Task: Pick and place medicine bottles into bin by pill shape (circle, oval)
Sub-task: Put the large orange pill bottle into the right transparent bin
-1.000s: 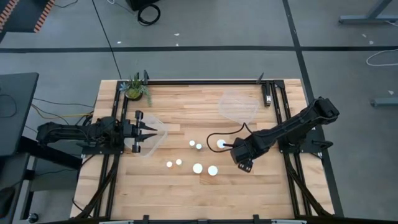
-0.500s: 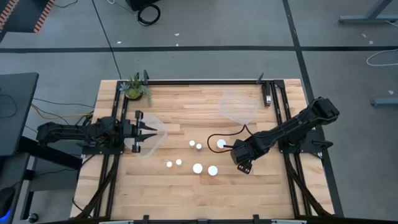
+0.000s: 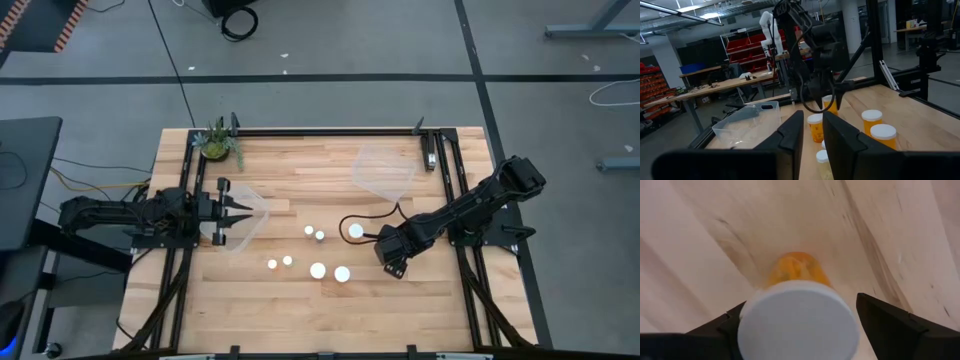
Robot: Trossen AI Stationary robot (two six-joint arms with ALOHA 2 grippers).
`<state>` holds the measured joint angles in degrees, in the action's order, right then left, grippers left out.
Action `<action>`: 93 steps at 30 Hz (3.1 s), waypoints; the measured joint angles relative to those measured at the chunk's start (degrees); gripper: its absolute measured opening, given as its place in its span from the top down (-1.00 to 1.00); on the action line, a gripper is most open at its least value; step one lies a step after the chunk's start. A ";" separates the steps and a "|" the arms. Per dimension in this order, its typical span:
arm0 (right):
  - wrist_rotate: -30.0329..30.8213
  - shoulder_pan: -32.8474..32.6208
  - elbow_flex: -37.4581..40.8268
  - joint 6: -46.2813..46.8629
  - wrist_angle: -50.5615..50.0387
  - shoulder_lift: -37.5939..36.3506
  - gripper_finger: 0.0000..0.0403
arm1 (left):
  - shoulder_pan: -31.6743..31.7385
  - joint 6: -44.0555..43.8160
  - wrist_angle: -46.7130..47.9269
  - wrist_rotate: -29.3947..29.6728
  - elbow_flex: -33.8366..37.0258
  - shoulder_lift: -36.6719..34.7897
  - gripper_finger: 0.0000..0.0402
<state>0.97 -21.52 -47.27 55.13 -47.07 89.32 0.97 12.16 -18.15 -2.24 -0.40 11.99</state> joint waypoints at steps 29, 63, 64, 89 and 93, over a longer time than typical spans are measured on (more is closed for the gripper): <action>3.57 10.25 -11.73 -15.72 -10.82 0.02 -0.06 | -0.02 0.00 0.02 0.01 0.02 -0.01 0.61; 6.68 43.07 -24.61 -42.89 -20.98 0.02 -0.06 | -0.01 0.00 0.00 0.01 0.01 0.00 0.59; 6.68 44.13 -24.61 -43.56 -20.56 0.02 -0.06 | 0.00 0.00 0.00 0.00 0.02 0.00 0.60; 2.80 60.26 -6.99 -52.39 -2.42 0.02 -0.06 | 0.00 0.00 0.01 0.00 0.00 -0.02 0.61; 3.10 60.92 -6.58 -52.38 -0.85 0.02 -0.06 | 0.00 0.00 0.01 0.00 0.01 0.00 0.58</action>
<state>4.07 39.40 -53.84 2.75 -47.92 89.34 0.97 12.16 -18.14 -2.24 -0.39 11.99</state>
